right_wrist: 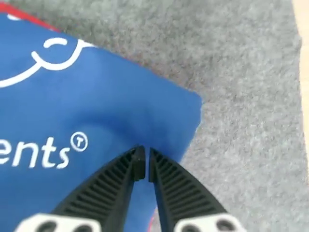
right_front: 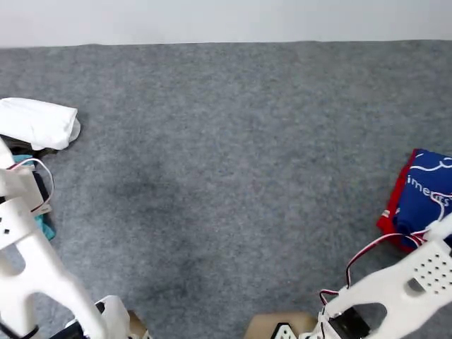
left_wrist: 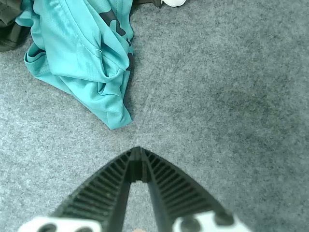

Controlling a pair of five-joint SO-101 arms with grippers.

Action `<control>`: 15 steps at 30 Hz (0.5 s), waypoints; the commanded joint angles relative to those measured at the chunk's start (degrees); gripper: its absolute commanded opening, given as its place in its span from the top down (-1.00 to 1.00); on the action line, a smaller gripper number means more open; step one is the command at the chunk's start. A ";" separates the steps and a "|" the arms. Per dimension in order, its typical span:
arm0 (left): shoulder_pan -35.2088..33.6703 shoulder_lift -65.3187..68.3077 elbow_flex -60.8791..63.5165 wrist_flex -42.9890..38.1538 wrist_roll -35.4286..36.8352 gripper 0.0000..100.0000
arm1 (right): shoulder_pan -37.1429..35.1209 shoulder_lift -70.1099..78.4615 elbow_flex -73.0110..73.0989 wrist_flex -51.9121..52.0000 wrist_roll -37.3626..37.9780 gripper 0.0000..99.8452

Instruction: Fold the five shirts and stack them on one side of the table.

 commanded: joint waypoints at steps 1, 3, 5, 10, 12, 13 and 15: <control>0.26 -0.97 -0.13 0.44 -0.26 0.99 | 0.92 1.27 -2.99 -5.76 0.88 0.97; 0.26 -0.97 -0.13 0.44 -0.26 0.99 | 1.89 4.26 -3.25 -9.19 0.88 0.97; 0.26 -0.97 -0.13 0.53 -0.26 0.99 | 1.89 4.97 -3.25 -10.15 0.88 0.97; 0.26 -0.97 -0.13 0.53 -0.26 0.99 | 1.98 2.15 -3.25 -10.51 0.88 0.97; 0.26 -0.97 -0.13 0.53 -0.26 0.99 | 2.07 3.65 -3.25 -10.51 0.88 0.97; 0.26 -0.97 -0.13 0.53 -0.26 0.99 | 2.07 4.35 -3.25 -10.42 0.88 0.97; 0.26 -0.97 -0.13 0.53 -0.26 0.99 | 2.24 4.53 -3.34 -9.19 0.62 0.98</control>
